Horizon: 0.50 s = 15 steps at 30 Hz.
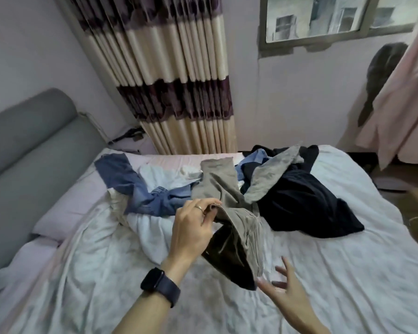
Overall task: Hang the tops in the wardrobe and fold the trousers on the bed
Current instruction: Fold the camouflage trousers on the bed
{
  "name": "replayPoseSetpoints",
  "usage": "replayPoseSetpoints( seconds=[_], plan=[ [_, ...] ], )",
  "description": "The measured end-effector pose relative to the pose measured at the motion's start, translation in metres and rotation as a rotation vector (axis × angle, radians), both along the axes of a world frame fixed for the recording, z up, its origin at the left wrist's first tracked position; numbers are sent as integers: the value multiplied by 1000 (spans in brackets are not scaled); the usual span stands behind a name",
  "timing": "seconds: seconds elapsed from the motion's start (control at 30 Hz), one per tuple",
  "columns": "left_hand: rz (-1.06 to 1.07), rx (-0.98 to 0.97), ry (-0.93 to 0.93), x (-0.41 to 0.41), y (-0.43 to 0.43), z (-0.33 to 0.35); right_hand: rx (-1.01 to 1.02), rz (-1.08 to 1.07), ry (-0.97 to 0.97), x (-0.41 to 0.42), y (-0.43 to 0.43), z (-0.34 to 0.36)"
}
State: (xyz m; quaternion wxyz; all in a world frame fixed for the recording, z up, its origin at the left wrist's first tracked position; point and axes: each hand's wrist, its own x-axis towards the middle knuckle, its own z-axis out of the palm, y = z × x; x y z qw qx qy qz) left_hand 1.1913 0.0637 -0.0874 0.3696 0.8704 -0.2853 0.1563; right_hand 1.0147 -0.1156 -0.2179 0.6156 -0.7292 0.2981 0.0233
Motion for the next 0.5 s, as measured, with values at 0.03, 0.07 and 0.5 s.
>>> replayPoseSetpoints(
  seconds=[0.03,0.07,0.5],
  plan=[
    [-3,-8,21,-21,3,13,-20,9,-35,-13,8,21],
    [-9,-10,55,-36,4,18,-47,9,-76,-19,15,34],
    [-95,-205,103,-197,0,107,-792,-32,217,-174,28,69]
  ],
)
